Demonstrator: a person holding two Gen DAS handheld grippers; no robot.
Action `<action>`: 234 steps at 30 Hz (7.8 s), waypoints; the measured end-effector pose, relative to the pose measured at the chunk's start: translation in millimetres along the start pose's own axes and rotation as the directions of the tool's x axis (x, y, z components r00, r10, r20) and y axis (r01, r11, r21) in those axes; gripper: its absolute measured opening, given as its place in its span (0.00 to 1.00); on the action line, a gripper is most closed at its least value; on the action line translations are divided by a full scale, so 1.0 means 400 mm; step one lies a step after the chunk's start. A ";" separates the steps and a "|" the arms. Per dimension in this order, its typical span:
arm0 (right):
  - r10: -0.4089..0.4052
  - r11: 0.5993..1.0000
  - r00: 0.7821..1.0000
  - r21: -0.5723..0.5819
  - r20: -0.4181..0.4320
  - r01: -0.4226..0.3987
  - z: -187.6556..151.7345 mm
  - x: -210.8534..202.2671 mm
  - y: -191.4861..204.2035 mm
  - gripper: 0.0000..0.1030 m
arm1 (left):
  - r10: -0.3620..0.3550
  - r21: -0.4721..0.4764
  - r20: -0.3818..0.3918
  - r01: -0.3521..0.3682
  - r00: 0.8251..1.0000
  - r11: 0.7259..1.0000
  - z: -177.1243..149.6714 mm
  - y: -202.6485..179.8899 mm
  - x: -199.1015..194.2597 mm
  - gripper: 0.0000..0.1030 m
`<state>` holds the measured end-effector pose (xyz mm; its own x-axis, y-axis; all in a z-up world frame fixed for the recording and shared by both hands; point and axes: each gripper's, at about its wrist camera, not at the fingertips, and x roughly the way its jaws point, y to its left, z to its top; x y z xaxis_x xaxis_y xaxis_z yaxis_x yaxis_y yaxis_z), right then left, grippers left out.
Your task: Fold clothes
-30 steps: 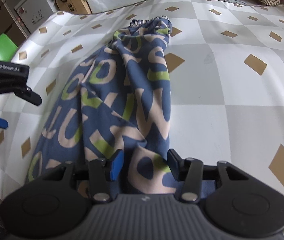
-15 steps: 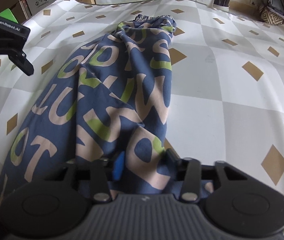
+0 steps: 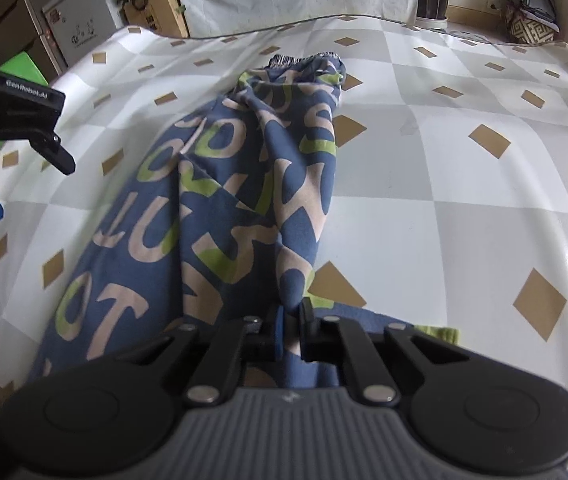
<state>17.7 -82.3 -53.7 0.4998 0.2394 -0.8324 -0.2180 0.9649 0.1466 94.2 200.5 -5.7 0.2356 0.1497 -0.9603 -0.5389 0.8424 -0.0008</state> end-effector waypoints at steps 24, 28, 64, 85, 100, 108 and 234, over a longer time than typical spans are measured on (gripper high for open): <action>0.004 0.984 1.000 -0.181 0.022 0.000 0.057 0.041 0.015 0.35 | -0.015 0.003 -0.017 0.015 1.000 1.000 -0.009 -0.002 0.001 1.00; 0.018 0.976 1.000 -0.216 0.002 -0.017 0.056 0.062 0.023 0.35 | -0.010 -0.005 -0.018 0.010 1.000 1.000 -0.009 0.002 0.003 1.00; 0.534 0.838 0.846 -0.138 -0.001 -0.529 0.147 -0.118 0.316 0.03 | -0.073 -0.160 0.106 0.089 0.992 0.983 0.046 0.160 -0.115 1.00; 0.518 0.840 0.848 -0.123 -0.112 -0.529 0.081 -0.002 0.409 0.32 | -0.069 -0.200 0.099 0.088 0.993 0.976 0.049 0.187 -0.106 1.00; 0.297 0.934 0.944 -0.161 -0.146 -0.319 0.062 -0.014 0.268 0.46 | -0.100 -0.143 0.044 0.105 0.994 0.984 0.034 0.130 -0.079 1.00; 0.268 0.948 0.959 -0.154 -0.087 -0.279 0.117 -0.008 0.208 0.47 | -0.077 -0.171 0.046 0.083 0.996 0.982 0.039 0.126 -0.060 1.00; 0.009 0.990 1.000 -0.142 0.005 -0.008 0.363 0.232 -0.040 0.51 | -0.134 0.257 -0.093 0.154 0.987 0.954 -0.054 -0.235 0.080 1.00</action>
<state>189.2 -59.6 -55.7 0.5018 0.2484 -0.8286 -0.3385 0.9379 0.0761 134.9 114.9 -42.4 0.2296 -0.0129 -0.9732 -0.2698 0.9599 -0.0764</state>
